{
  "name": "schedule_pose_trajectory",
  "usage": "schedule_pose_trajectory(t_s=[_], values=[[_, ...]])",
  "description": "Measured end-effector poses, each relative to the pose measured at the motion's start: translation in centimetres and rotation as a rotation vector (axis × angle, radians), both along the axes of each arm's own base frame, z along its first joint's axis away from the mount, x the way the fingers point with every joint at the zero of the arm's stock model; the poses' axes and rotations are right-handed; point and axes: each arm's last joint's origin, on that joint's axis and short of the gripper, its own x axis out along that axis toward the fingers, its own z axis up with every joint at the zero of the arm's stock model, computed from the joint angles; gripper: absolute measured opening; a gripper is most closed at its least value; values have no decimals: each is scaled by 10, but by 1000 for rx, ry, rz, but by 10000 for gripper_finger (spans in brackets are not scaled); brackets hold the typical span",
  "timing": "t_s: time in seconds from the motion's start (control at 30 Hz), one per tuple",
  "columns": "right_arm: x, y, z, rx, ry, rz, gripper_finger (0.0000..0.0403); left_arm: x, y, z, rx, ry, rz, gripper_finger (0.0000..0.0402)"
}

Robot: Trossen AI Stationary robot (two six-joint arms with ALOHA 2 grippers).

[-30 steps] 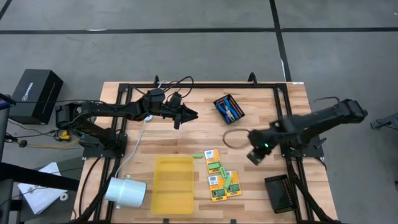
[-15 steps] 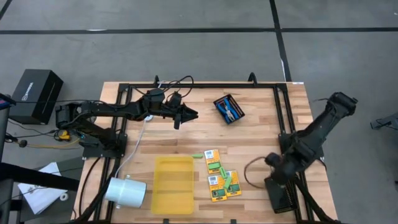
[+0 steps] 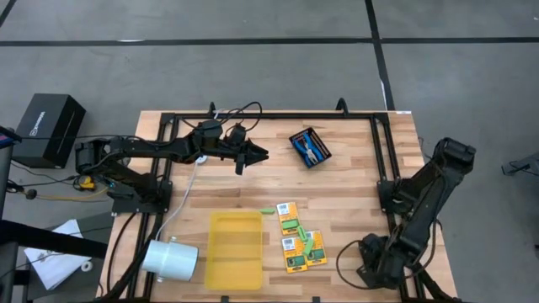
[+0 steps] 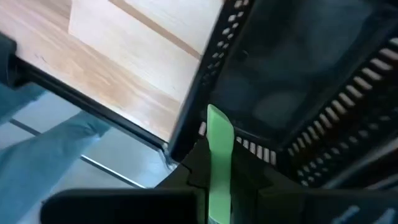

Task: Pick & Place School Supplies
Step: Put the green eraser into the bottom black bin

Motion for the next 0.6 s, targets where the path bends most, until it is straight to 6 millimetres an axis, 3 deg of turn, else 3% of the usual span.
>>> schedule_pose_trajectory(t_s=[0.27,0.6], values=[[4,7,-19,-53,33,-19,22,0,0,1,-14,-9,2,121],[-1,10,-21,-82,36,-35,22,0,0,2,-24,-14,3,121]])
